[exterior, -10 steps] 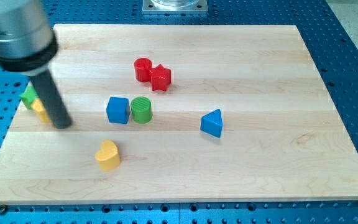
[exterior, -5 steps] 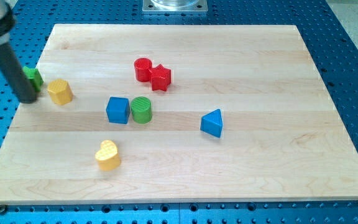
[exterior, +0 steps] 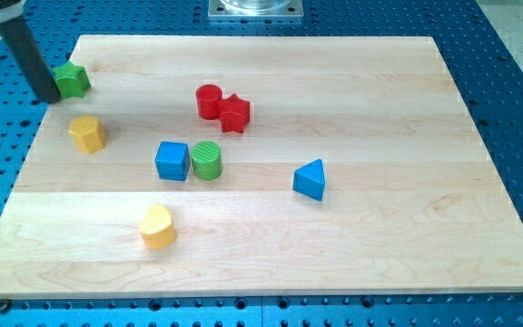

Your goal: Move the green star into the red circle

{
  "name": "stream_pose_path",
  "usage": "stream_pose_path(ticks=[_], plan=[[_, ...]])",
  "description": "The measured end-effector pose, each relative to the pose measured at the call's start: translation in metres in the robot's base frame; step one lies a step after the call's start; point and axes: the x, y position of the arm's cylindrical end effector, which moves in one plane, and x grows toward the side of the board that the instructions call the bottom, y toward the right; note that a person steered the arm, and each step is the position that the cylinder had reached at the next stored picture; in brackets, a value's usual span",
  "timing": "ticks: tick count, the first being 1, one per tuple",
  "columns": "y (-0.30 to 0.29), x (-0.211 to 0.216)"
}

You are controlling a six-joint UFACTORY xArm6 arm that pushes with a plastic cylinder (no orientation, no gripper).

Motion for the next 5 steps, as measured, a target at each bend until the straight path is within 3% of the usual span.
stream_pose_path(ticks=[1,2,4,5], plan=[[0.042,-0.008],[0.134,0.014],[0.181,-0.011],[0.203,-0.002]])
